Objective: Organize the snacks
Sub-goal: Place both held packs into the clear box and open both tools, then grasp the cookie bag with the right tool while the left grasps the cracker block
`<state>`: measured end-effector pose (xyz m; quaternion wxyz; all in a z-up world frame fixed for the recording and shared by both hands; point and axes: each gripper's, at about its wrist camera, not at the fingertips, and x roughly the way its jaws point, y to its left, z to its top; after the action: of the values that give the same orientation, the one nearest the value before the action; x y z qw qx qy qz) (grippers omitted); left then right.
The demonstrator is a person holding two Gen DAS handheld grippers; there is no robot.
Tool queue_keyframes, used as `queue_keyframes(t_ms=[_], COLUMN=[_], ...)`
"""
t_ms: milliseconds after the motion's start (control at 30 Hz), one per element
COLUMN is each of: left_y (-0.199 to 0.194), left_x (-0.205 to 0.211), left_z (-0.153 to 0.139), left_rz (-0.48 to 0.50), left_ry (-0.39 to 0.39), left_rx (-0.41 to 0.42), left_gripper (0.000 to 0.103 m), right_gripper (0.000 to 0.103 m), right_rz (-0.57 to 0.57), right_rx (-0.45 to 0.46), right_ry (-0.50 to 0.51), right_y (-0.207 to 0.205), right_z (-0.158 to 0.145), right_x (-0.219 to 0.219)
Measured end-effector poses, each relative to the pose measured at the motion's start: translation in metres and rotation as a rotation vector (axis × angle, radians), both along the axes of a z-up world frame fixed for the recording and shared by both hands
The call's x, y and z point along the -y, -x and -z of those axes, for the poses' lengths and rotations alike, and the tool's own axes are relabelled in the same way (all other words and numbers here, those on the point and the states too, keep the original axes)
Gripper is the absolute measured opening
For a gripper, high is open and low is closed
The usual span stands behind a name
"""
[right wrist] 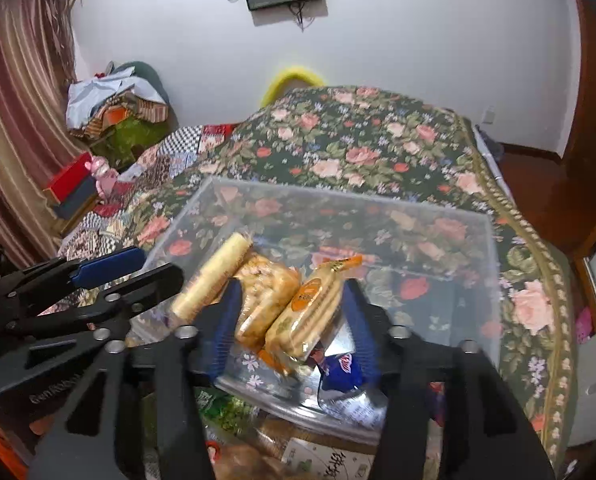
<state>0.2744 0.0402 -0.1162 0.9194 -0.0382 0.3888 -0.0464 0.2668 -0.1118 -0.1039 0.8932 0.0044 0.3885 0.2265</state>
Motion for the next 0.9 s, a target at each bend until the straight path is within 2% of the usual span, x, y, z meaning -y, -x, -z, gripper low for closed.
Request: queue_keyframes(t_ms=[133,267,367,467,600,767,833,900], left_y=[0.018,0.04,0.057,0.073,0.086,0.096,0.098,0.099], left_x=[-0.007,-0.018,-0.027,-0.035,-0.041,-0.051,-0.055,-0.056], left_z=[-0.016,-0.028,-0.028,-0.019,-0.001,0.026,0.039,0.052], left_rz=[0.0,-0.003,-0.008,-0.013,-0.017,-0.017,-0.013,-0.009], left_ry=[-0.005,-0.031,-0.043,-0.061,-0.1,-0.075,-0.062,-0.066], left_rx=[0.028,0.057,0.056,0.031,-0.01,-0.068,-0.093,-0.124], left_gripper=[0.047,0.06,0.064,0.069,0.07,0.07,0.07,0.07], right_gripper=[0.056,0.06,0.066,0.074,0.074,0.075,0.083,0.085], right_rz=[0.0,-0.015,-0.019,-0.015,-0.02,-0.032,-0.039,-0.047], right_rx=[0.037,0.079,0.115,0.131,0.107,0.046,0.016,-0.017], right_ry=[0.0,-0.006,0.003,0.004,0.01,0.042,0.062,0.073], right_y=[0.013,0.032,0.047,0.06,0.07,0.082,0.084,0.087], right_z=[-0.013,-0.028,-0.034,-0.035,-0.027,-0.001,0.015,0.028], right_x=[0.005,0.016,0.022,0.03,0.035,0.034,0.031,0.028])
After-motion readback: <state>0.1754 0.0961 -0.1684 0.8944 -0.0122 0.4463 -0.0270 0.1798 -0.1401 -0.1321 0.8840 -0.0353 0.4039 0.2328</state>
